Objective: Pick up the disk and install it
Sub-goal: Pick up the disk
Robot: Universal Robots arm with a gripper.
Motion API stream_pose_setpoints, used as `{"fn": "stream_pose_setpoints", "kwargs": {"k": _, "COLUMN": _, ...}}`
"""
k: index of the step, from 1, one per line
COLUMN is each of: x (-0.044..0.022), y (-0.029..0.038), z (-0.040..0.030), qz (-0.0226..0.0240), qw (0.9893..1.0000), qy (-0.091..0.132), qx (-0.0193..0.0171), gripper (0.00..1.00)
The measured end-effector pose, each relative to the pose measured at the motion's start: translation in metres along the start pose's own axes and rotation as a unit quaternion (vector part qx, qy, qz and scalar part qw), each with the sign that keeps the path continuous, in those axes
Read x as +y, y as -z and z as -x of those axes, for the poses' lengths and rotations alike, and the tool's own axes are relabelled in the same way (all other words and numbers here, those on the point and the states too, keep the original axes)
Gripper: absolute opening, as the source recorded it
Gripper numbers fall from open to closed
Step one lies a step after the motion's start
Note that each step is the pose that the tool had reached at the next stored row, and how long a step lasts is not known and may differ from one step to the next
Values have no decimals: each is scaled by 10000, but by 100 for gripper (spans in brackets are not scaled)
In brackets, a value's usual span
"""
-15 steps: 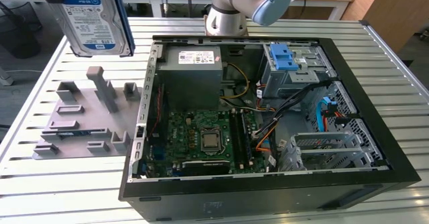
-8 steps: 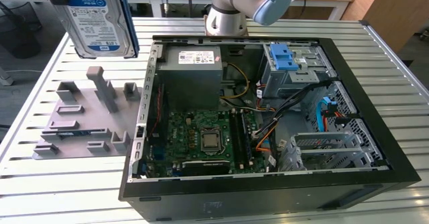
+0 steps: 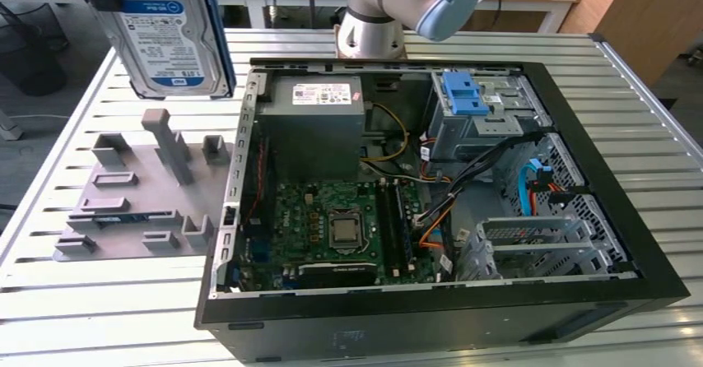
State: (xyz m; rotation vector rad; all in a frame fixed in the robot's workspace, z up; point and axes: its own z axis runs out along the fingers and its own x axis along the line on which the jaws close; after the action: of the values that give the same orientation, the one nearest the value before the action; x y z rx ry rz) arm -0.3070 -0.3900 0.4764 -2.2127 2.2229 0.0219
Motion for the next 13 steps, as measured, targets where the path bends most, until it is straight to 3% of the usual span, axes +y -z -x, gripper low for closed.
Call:
{"fn": "stream_pose_setpoints", "kwargs": {"k": 5, "x": -40, "y": 1, "z": -17, "qz": 1, "qw": 10000, "qy": 0, "qx": 0, "gripper": 36}}
{"fn": "stream_pose_setpoints", "kwargs": {"k": 6, "x": -86, "y": 1, "z": -33, "qz": 0, "qw": 10000, "qy": 0, "qx": 0, "gripper": 36}}
{"fn": "stream_pose_setpoints", "kwargs": {"k": 12, "x": -138, "y": 2, "z": -52, "qz": 1, "qw": 10000, "qy": 0, "qx": 0, "gripper": 36}}
{"fn": "stream_pose_setpoints", "kwargs": {"k": 13, "x": -176, "y": 2, "z": -65, "qz": 0, "qw": 10000, "qy": 0, "qx": 0, "gripper": 36}}
